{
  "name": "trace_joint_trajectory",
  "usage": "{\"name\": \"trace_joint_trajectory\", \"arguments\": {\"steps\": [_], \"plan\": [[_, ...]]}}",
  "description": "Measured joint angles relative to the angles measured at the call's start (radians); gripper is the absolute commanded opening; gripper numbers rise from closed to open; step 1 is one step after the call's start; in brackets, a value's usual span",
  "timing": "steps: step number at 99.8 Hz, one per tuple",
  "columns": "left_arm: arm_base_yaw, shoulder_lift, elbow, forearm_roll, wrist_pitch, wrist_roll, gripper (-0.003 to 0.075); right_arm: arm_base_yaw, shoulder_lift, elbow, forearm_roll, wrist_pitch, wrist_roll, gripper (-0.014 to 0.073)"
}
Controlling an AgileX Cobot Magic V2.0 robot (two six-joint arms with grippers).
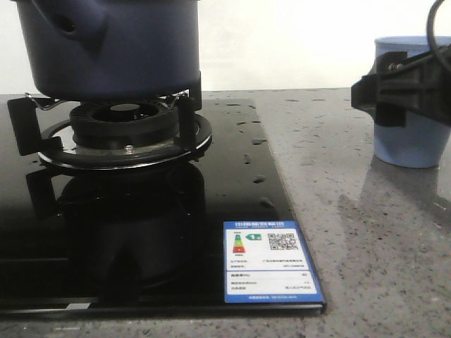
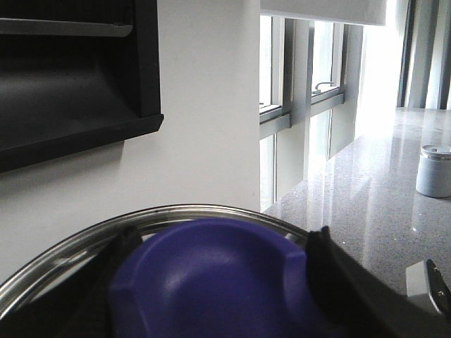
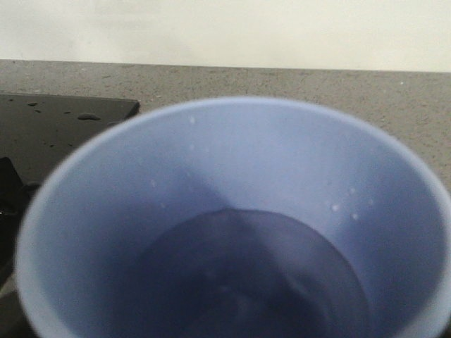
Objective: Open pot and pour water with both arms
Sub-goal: 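Lift the cup with the right gripper and carry it over the saucepan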
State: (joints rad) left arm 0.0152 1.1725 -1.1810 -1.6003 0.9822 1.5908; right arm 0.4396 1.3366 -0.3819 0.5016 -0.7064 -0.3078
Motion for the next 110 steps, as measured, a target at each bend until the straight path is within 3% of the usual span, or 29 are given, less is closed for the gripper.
{"name": "trace_joint_trajectory", "arguments": {"steps": [10, 29, 59, 83, 97, 110], "plan": [[0.0, 0.0, 0.0, 0.002, 0.007, 0.0, 0.027, 0.0, 0.028, -0.003, -0.015, -0.028, 0.026, 0.0392], [0.0, 0.0, 0.0, 0.002, 0.021, 0.0, 0.027, 0.0, 0.041, -0.004, -0.022, -0.057, 0.037, 0.0319], [0.0, 0.0, 0.0, 0.002, 0.022, 0.0, 0.0269, 0.0, 0.042, -0.004, -0.043, -0.092, 0.041, 0.0318], [0.0, -0.002, 0.0, 0.002, 0.011, 0.0, 0.0267, 0.002, -0.008, -0.006, -0.255, -0.148, 0.041, 0.0318], [0.0, -0.005, 0.0, 0.002, 0.008, 0.0, 0.0266, 0.002, -0.087, -0.049, -0.288, -0.084, 0.041, 0.0318], [0.0, -0.007, 0.0, 0.002, -0.013, -0.016, 0.0265, 0.002, -0.148, -0.141, -0.362, 0.067, 0.039, 0.0318]]}}
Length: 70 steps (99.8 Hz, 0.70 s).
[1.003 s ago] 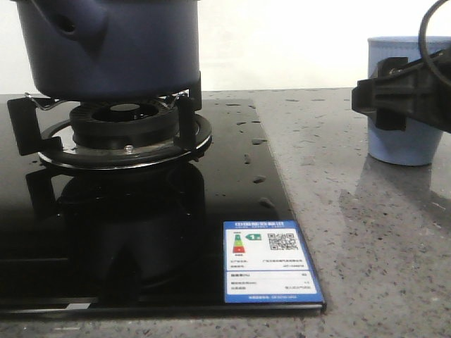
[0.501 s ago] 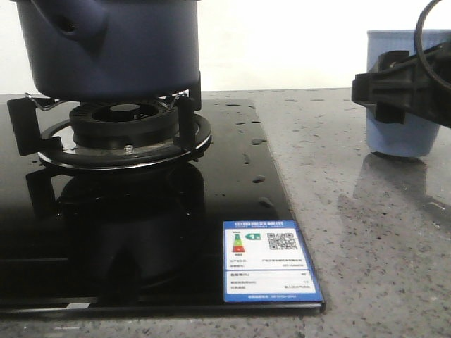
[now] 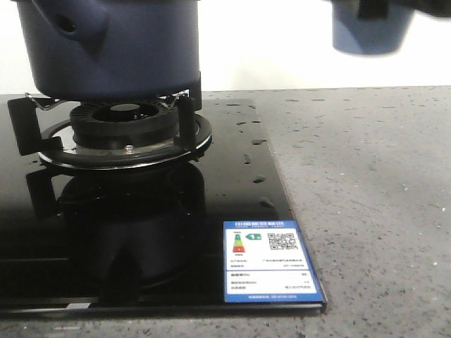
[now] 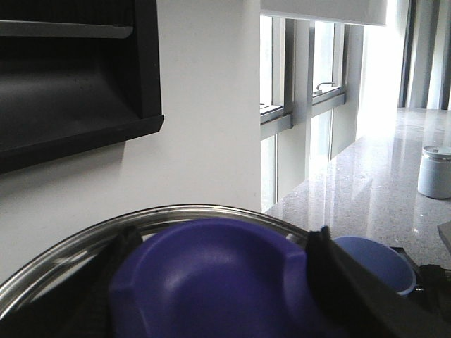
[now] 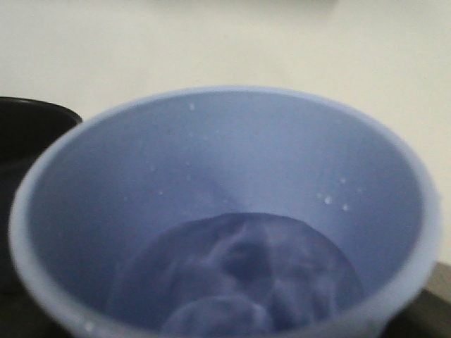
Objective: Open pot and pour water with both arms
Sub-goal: 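Lift the cup with the right gripper and carry it over the saucepan, then tilt the cup with the right gripper to pour water into the saucepan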
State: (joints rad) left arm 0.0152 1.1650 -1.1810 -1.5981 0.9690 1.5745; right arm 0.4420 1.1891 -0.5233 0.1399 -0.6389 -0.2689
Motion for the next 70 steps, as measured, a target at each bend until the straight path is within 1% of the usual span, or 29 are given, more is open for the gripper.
{"name": "trace_joint_trajectory", "arguments": {"steps": [13, 25, 47, 70], "plan": [[0.0, -0.016, 0.0, 0.0, -0.067, -0.041, 0.0265, 0.006, -0.021, -0.154, -0.149, 0.197, -0.002, 0.0318], [0.0, -0.034, 0.0, 0.002, -0.094, -0.053, 0.0265, 0.031, -0.021, -0.293, -0.198, 0.347, -0.004, 0.0318], [0.0, -0.066, 0.0, 0.014, -0.101, -0.059, 0.0265, 0.066, 0.038, -0.531, -0.258, 0.491, -0.004, 0.0318], [0.0, -0.097, 0.0, 0.014, -0.115, -0.063, 0.0265, 0.102, 0.17, -0.701, -0.326, 0.614, -0.004, 0.0318]]}}
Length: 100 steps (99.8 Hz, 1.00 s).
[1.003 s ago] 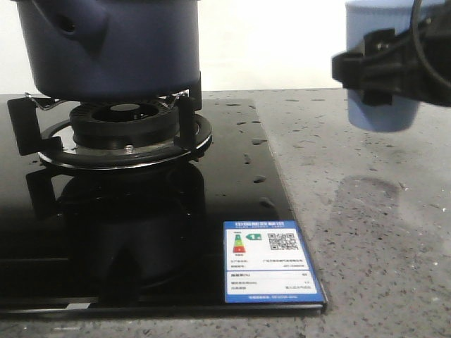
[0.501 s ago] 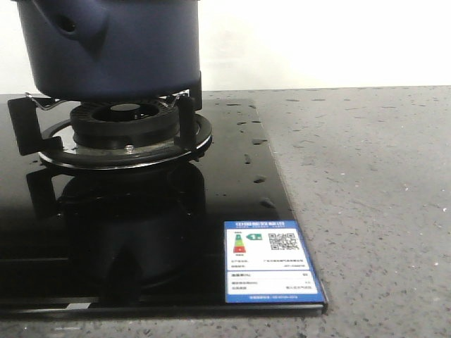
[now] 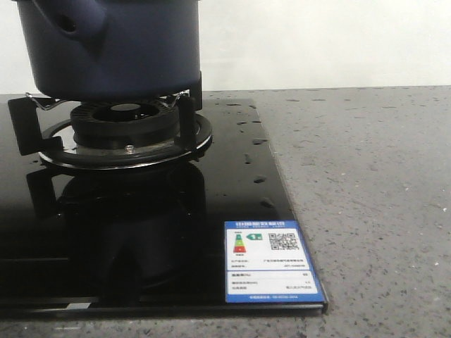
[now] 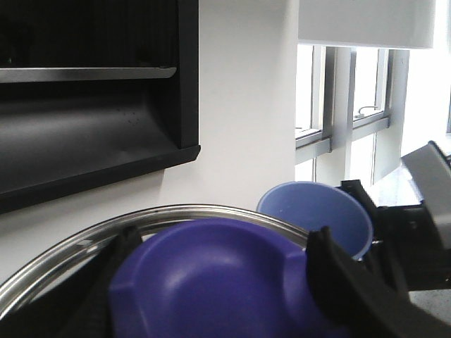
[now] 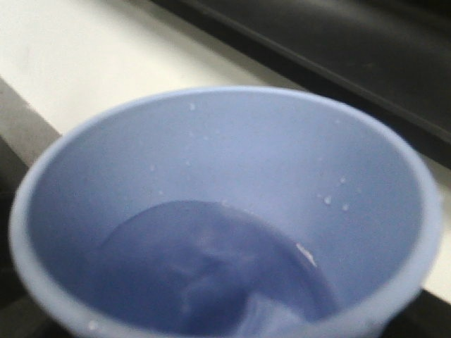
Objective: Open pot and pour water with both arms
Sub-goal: 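Tilt the cup with the right gripper to pour water into the saucepan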
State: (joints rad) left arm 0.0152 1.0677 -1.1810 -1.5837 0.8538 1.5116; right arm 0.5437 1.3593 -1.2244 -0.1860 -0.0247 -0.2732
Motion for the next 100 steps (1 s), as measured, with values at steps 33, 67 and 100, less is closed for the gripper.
{"name": "trace_joint_trajectory", "arguments": {"steps": [33, 67, 100], "plan": [[0.0, -0.016, 0.0, 0.0, -0.011, -0.017, 0.0265, 0.084, 0.163, -0.134, -0.165, 0.07, -0.004, 0.0318], [0.0, -0.016, 0.0, 0.0, -0.013, -0.026, 0.0265, 0.091, 0.242, -0.15, -0.368, 0.089, -0.004, 0.0317], [0.0, -0.016, 0.0, 0.0, -0.013, -0.029, 0.0265, 0.089, 0.247, -0.154, -0.565, 0.089, -0.004, 0.0317]]}}
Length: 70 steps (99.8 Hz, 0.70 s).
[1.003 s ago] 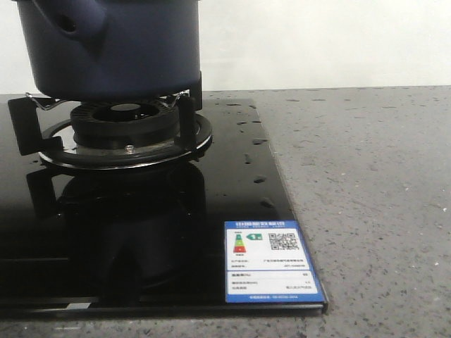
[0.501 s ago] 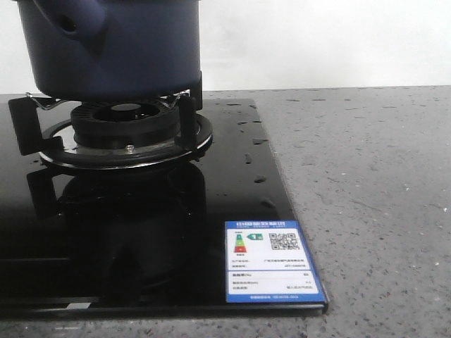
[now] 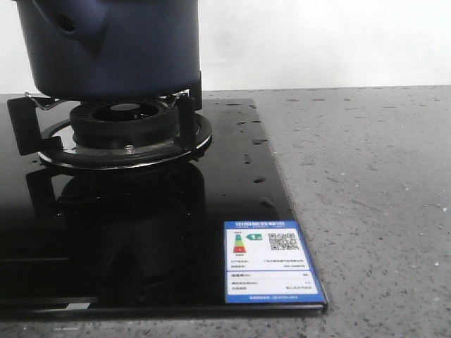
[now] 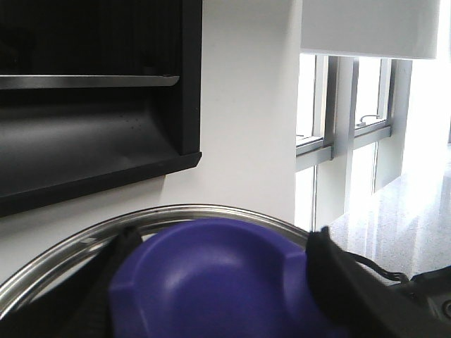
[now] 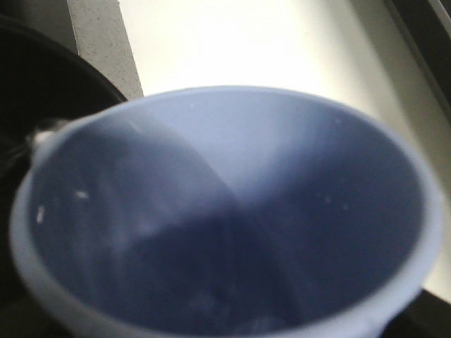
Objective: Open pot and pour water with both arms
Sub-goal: 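Tilt the cup with the right gripper to pour water into the saucepan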
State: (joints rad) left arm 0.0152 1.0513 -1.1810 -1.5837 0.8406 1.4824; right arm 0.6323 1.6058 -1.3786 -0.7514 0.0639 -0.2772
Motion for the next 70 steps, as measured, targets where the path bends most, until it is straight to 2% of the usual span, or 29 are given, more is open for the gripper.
{"name": "trace_joint_trajectory", "arguments": {"steps": [24, 70], "plan": [[0.0, 0.0, 0.0, 0.0, 0.0, 0.0, 0.0265, -0.035, 0.0, -0.038, -0.058, 0.001, 0.0, 0.0317], [0.0, 0.0, 0.0, 0.0, 0.01, 0.0, 0.0263, -0.04, 0.047, -0.125, -0.388, 0.003, 0.0, 0.0318]]}}
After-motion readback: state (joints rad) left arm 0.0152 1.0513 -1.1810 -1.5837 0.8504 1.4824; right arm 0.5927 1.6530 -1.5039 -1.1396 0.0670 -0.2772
